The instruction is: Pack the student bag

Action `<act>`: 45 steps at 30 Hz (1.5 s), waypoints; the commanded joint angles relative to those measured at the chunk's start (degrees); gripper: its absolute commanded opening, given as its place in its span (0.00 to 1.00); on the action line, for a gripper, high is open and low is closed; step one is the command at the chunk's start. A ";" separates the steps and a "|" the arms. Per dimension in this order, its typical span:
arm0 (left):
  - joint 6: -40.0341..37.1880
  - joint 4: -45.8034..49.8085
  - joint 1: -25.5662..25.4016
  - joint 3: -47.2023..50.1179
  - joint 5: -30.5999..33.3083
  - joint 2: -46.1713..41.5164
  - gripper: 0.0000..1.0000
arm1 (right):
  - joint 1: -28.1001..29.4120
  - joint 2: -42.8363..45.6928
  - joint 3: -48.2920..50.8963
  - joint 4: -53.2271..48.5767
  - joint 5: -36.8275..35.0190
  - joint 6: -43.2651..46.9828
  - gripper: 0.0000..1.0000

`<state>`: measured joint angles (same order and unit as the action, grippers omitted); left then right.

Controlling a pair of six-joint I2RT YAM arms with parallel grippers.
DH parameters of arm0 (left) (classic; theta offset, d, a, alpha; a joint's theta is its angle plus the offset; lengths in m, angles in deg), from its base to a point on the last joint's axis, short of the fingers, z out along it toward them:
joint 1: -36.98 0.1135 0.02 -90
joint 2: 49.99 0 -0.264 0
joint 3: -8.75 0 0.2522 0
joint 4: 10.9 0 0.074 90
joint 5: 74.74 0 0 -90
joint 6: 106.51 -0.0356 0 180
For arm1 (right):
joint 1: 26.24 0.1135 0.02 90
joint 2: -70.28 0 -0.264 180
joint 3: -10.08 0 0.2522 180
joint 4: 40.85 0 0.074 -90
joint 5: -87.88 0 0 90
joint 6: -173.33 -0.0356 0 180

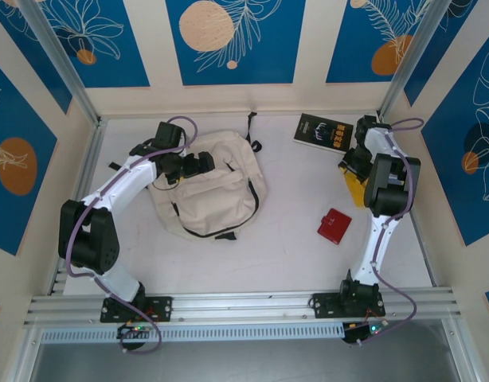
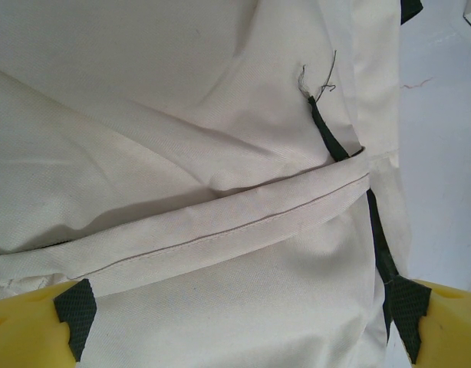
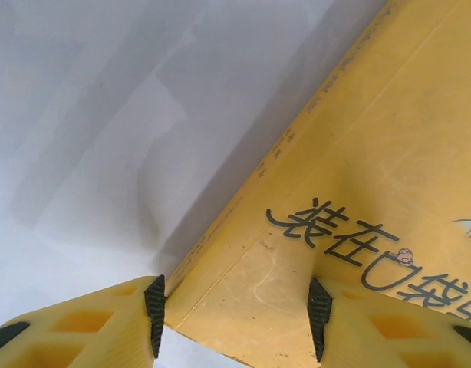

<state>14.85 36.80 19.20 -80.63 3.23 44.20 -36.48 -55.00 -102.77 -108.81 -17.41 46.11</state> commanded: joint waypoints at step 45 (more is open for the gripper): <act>-0.91 0.26 0.42 0.39 -3.26 -2.04 1.00 | -14.10 14.61 23.85 8.49 9.99 -2.09 0.68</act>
<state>14.85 36.73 19.20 -80.58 1.27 43.65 -50.95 -39.35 -77.61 -99.71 -9.10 43.51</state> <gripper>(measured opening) 0.999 0.681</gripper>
